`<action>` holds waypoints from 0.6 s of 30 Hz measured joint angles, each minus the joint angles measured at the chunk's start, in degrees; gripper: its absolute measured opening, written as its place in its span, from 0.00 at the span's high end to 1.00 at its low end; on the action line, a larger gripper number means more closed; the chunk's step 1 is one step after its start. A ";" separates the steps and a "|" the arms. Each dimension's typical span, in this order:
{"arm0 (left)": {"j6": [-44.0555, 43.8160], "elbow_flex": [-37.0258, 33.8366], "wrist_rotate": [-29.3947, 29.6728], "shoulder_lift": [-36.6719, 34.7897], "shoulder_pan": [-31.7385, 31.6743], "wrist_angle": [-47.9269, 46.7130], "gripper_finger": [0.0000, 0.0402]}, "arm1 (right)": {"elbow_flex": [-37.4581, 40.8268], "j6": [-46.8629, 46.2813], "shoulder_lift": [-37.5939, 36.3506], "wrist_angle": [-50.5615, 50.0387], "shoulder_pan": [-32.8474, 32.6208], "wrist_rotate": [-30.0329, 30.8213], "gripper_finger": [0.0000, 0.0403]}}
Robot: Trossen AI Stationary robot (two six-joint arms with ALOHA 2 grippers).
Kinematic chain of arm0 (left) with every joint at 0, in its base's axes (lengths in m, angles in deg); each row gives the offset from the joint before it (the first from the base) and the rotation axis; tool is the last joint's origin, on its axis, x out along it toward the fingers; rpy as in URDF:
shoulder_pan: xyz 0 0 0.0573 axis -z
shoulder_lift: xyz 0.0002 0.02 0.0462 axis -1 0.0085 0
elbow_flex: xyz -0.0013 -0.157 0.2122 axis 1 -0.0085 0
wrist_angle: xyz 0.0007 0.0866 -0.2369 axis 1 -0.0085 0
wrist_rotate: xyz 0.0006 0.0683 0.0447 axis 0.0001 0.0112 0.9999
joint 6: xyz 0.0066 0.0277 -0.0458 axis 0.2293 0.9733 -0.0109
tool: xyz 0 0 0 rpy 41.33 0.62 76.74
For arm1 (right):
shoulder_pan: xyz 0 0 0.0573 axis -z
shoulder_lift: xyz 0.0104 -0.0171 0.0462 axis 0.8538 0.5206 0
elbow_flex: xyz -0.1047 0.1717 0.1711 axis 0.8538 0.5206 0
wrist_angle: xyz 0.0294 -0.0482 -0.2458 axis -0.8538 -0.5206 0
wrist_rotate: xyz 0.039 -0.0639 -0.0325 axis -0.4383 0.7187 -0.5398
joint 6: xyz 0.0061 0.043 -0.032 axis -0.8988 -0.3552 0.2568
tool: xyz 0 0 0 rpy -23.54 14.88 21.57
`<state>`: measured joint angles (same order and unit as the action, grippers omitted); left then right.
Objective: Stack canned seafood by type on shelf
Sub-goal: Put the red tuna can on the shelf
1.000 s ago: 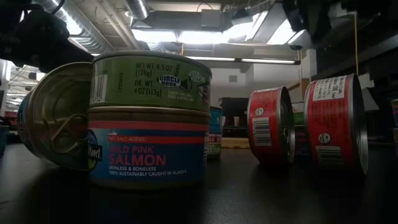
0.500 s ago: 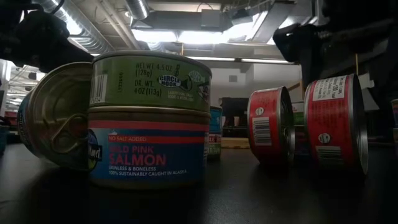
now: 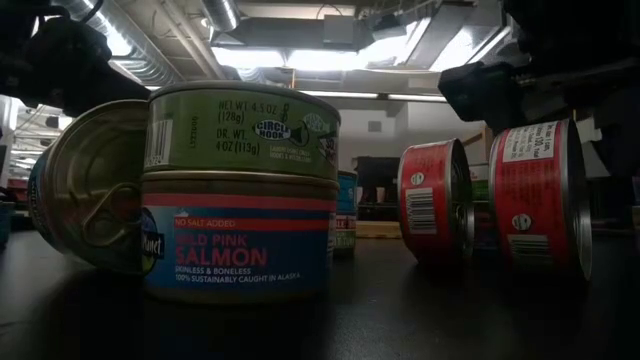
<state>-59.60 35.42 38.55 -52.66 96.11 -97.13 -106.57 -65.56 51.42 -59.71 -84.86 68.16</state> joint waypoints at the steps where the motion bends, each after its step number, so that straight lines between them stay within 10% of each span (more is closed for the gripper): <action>1: -0.01 0.01 0.00 0.00 0.02 0.00 0.38 | 0.00 -0.02 0.02 0.00 0.00 0.00 0.37; 18: -1.35 0.01 0.00 0.00 0.02 0.00 0.38 | 0.04 -0.02 0.00 1.66 0.00 -0.02 0.66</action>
<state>-60.95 35.43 38.55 -52.66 96.12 -97.13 -106.52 -65.58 51.41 -58.05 -84.86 68.14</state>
